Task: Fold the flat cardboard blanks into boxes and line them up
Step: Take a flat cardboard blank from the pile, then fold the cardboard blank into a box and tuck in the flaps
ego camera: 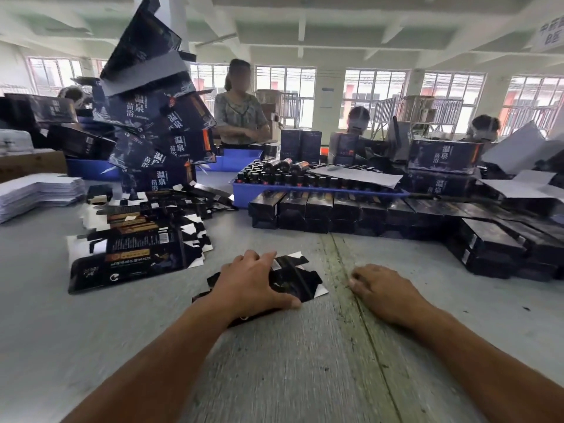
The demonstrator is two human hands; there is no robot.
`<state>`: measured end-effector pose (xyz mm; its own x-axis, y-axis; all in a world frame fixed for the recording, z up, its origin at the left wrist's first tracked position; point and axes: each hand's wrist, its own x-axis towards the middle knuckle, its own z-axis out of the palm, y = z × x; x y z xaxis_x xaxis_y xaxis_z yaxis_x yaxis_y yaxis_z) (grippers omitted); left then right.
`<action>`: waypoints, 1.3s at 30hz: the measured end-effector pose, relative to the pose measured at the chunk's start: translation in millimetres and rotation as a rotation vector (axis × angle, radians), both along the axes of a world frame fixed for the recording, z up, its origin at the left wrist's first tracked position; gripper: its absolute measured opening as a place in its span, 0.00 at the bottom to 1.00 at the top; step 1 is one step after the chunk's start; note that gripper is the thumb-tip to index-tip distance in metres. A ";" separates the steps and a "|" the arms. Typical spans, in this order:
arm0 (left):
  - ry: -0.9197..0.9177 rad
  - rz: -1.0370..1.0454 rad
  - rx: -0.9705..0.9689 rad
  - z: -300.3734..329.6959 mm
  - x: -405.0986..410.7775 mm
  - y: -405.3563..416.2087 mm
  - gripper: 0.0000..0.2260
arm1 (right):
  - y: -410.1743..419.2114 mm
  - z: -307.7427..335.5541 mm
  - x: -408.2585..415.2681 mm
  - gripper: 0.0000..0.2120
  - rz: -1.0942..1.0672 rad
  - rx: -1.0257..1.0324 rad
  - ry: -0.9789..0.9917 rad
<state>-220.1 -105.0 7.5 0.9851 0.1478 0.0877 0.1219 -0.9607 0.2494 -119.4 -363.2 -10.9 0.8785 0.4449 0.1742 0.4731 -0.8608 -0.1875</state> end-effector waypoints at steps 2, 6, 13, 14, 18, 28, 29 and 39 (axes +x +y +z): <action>-0.067 -0.002 0.072 1.8 -0.4 -2.6 0.55 | -0.1 2.0 -1.8 0.17 0.004 0.004 0.004; -0.282 -0.009 0.124 11.6 -1.8 -6.1 0.47 | -1.8 5.7 -5.1 0.15 0.016 0.071 0.017; -0.588 -0.126 0.127 36.0 -20.9 -23.8 0.15 | 3.4 14.8 -18.2 0.13 0.000 0.533 0.031; -0.624 -0.156 0.127 37.2 -23.1 -27.0 0.13 | 4.1 17.5 -19.5 0.13 -0.005 0.593 0.045; -0.815 -0.288 0.158 39.9 -30.6 -39.3 0.04 | 5.1 27.1 -21.9 0.18 -0.030 1.012 0.485; -0.446 -0.400 0.179 -0.3 -14.1 -51.7 0.31 | 7.6 26.1 -17.1 0.12 0.052 1.245 0.772; -0.364 -0.367 0.162 -2.7 -11.4 -48.8 0.40 | 8.1 26.8 -19.3 0.13 0.084 1.233 0.749; -0.451 -0.217 0.172 -5.9 1.4 -27.0 0.55 | 13.1 34.5 -29.8 0.09 0.084 1.234 0.709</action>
<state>-218.7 -132.0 1.6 0.8503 -0.1090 0.5149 -0.1670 -0.9836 0.0677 -149.2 -350.0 23.6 0.9212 0.3883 0.0244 0.0050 0.0510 -0.9987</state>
